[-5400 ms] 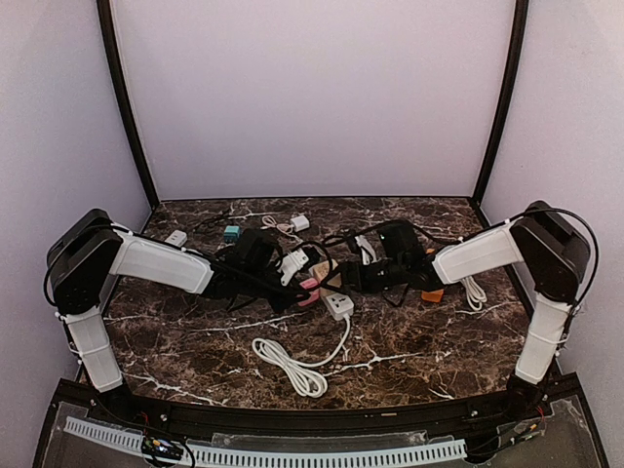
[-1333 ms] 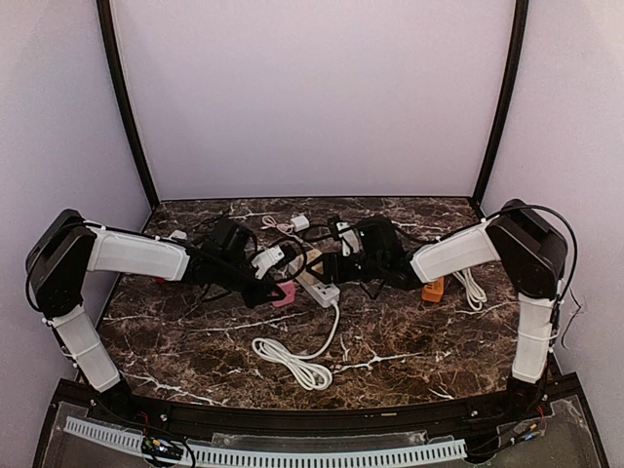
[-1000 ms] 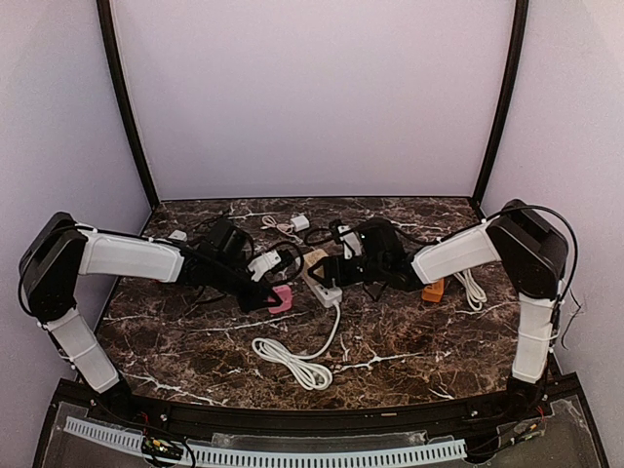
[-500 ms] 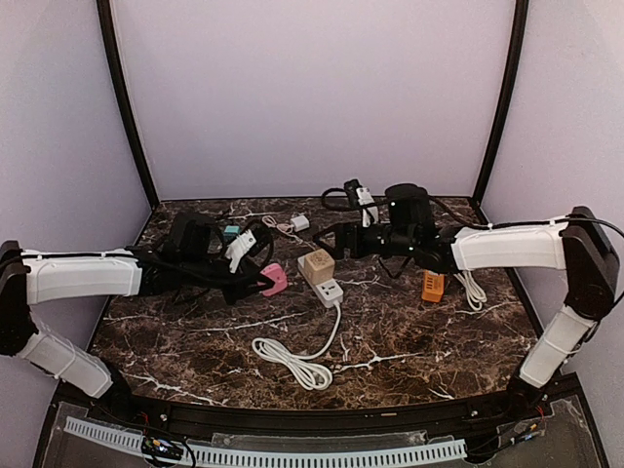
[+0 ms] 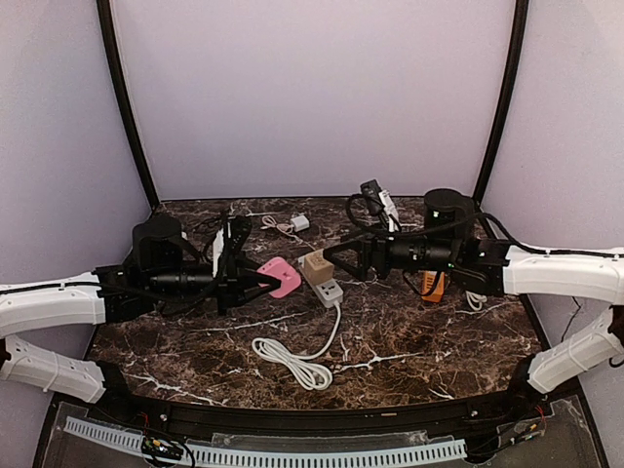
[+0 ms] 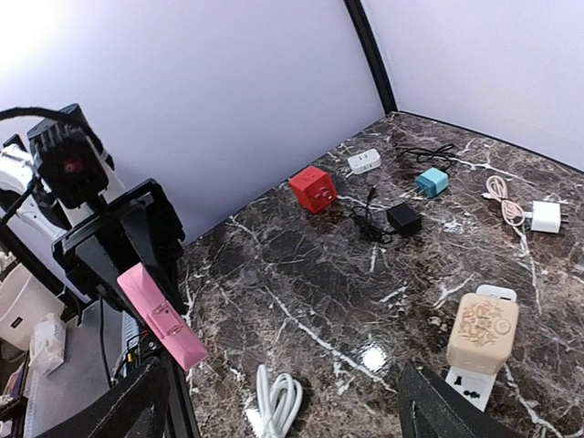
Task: Pull the plug off the socket
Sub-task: Adjust the plug.
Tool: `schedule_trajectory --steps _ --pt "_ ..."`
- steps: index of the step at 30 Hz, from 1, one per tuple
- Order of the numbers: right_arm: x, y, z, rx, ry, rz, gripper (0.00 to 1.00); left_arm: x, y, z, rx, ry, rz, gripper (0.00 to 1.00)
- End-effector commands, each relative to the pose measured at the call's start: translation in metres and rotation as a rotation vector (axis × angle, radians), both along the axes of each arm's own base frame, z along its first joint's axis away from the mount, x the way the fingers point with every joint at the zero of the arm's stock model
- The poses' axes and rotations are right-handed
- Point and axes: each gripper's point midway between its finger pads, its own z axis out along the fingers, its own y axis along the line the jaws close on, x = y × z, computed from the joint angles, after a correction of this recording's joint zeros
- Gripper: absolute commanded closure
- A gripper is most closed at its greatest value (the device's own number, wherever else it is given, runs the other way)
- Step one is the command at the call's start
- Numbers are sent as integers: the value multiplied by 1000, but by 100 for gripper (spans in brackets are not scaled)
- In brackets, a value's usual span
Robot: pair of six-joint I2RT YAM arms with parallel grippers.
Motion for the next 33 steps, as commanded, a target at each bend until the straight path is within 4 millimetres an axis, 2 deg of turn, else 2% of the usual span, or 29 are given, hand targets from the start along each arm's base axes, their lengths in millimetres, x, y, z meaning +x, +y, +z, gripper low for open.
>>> schedule_trajectory --steps 1,6,12,16,27,33 --pt "-31 5 11 25 -35 81 14 -13 -1 41 -130 5 -34 99" --pt "-44 20 17 50 -36 148 14 -17 -4 50 -156 10 -55 99" --pt "-48 34 27 89 -32 195 15 -25 -11 56 -185 50 -114 99" --pt "-50 39 41 143 -33 220 15 -30 -12 68 -245 43 -148 99" --pt "-58 46 80 291 -45 294 14 -37 -13 85 -328 51 -182 99" --pt "-58 52 91 319 -51 319 15 -40 -15 91 -371 66 -203 99"
